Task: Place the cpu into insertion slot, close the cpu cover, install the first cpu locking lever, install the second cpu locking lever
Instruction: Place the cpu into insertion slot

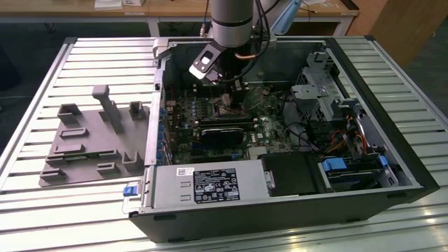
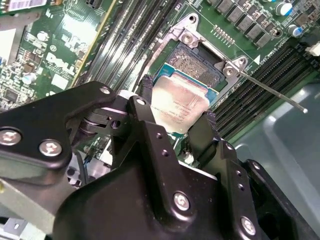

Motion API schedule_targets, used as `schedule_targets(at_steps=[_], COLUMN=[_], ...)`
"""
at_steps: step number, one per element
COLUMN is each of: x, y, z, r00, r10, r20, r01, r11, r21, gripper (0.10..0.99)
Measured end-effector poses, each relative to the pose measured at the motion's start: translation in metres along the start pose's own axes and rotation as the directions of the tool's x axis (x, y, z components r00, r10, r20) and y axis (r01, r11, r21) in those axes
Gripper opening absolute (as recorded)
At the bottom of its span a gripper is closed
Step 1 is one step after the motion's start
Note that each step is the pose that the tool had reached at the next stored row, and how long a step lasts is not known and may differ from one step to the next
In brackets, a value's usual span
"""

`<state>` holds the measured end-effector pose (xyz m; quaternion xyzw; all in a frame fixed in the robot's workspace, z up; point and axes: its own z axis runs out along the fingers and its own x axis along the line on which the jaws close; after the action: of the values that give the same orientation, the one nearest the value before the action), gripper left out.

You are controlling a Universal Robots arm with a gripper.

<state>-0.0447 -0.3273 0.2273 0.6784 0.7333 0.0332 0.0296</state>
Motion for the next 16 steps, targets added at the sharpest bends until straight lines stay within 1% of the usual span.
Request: schedule_targets(at_steps=[5,9,12,16], x=[0.0004,0.0005,0.0006,0.0007], y=[-0.0016,-0.0031,-0.0045,-0.0058], z=[0.0071,0.0119,0.0151,0.0179], r00=[1.0,1.0,0.9997,0.9983], r10=[0.0,0.005,0.022,0.058], r20=[0.0042,0.0053,0.0069,0.0101], r01=[0.0,-0.005,-0.022,-0.058], r11=[1.0,1.0,0.9998,0.9983], r21=[0.0,0.0,0.0,0.0], gripper=[0.537,0.537,0.537,0.537])
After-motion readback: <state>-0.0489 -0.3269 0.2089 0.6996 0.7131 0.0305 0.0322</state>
